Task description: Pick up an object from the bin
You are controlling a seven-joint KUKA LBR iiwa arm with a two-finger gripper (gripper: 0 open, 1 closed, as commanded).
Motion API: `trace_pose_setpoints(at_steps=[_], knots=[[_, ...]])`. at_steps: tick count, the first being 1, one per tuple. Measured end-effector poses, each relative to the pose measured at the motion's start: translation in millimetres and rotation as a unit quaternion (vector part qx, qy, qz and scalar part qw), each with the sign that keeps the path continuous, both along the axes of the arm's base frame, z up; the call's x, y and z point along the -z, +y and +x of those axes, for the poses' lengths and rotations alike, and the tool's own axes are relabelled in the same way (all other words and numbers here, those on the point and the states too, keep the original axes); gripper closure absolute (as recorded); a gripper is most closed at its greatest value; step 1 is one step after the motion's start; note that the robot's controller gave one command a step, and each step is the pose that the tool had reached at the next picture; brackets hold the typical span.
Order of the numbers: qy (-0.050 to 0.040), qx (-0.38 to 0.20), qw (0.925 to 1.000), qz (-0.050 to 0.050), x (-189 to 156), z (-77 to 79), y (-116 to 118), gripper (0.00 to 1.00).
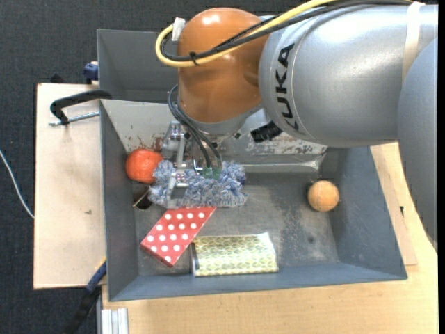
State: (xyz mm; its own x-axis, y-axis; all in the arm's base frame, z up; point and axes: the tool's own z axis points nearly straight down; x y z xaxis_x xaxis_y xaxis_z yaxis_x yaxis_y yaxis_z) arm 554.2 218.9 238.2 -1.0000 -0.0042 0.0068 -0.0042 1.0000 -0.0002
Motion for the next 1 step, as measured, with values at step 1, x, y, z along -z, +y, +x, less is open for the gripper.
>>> trace_pose_setpoints(at_steps=[1], knots=[[-0.0043, 0.002, 1.0000, 0.001, -5.0, 1.9, -1.2, 0.00]])
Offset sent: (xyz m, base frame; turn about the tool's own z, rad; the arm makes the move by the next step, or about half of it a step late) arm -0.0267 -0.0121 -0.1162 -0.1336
